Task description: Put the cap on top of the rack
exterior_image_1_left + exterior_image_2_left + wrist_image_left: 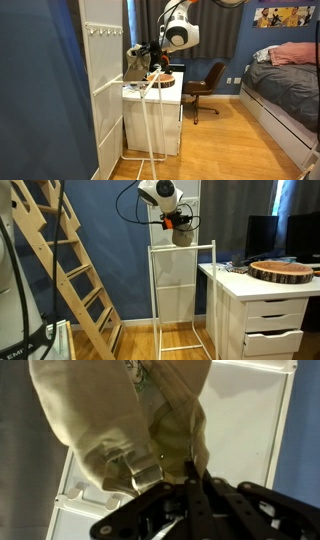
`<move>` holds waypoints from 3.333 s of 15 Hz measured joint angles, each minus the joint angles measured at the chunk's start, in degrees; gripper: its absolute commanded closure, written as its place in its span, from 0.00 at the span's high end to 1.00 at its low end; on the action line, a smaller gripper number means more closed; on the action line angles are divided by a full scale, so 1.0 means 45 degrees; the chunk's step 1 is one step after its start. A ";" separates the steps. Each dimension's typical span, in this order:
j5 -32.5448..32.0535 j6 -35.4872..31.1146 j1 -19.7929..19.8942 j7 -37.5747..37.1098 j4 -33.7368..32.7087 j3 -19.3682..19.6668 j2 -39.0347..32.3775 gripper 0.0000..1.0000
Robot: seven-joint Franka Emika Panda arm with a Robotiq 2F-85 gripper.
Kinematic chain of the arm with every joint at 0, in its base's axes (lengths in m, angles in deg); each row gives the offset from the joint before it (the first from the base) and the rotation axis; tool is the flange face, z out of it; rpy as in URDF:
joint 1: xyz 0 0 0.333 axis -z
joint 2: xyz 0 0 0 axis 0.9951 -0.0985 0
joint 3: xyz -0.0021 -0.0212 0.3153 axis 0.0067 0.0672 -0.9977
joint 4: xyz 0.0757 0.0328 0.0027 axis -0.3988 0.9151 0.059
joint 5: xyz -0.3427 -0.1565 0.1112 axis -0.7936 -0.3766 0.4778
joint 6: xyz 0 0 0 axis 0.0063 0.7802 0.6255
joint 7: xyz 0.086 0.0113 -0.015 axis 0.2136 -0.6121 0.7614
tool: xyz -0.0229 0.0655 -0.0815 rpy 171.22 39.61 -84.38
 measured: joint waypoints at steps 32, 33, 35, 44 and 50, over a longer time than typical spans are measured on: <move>-0.7700 0.4111 0.1218 -0.8117 0.4067 0.0871 0.1744 0.97; -0.7935 0.4111 0.1233 -0.8323 0.4051 0.0898 0.1751 0.99; -0.8633 0.4118 0.1274 -0.8996 0.4052 0.0982 0.1759 1.00; -1.2450 0.5607 0.1566 -1.4469 0.4121 0.1254 0.2024 1.00; -1.7834 0.6718 0.1862 -1.8843 0.3895 0.1623 0.3608 1.00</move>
